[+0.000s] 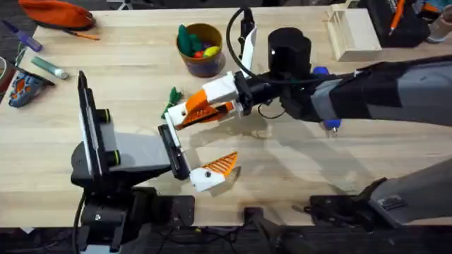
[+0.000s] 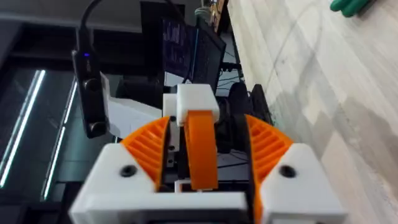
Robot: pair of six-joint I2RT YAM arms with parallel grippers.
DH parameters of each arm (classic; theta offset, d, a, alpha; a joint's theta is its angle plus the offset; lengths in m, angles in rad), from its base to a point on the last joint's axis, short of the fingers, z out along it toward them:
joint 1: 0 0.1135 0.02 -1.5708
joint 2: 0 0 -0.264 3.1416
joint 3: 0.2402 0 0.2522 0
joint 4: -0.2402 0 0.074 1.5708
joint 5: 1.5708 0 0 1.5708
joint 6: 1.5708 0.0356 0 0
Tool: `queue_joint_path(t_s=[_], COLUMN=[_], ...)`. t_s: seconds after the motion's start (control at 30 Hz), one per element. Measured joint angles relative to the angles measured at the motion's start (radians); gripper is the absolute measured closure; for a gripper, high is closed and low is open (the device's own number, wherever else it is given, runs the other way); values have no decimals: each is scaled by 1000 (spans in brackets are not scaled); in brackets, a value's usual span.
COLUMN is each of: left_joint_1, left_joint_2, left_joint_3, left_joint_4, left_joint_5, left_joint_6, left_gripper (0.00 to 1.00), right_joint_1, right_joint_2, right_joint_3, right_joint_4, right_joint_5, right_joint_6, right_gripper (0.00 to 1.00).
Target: Pick up the gripper from the table and insert it into the empty holder that is missing its gripper. Then pick up a screw, insert it into the mounting hole, and use the screwdriver to tighten it. Finally, clean up the table by picking up the vegetable and placing it into the bucket.
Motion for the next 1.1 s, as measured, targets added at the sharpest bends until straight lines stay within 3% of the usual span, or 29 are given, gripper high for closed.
queue_joint_path(t_s=[0.07,0.1,0.43,0.67,0.93,1.1], left_joint_1=[0,0,0,0,0,0], left_joint_2=[0,0,0,0,0,0], left_joint_3=[0,0,0,0,0,0], left_joint_4=[0,0,0,0,0,0], left_joint_5=[0,0,0,0,0,1], left_joint_6=[0,0,0,0,0,0], left_gripper=[15,15,14,15,15,15], right_joint_1=[0,0,-10,-112,-276,-325], right_joint_2=[-12,-19,-95,-208,-375,-411], right_joint_3=[0,0,0,0,8,130], right_joint_4=[-1,-1,-71,-500,-865,-1264], right_joint_5=[0,0,-3,28,115,234], right_joint_6=[-1,-1,-47,-257,-531,-747], right_gripper=[70,50,28,26,22,22])
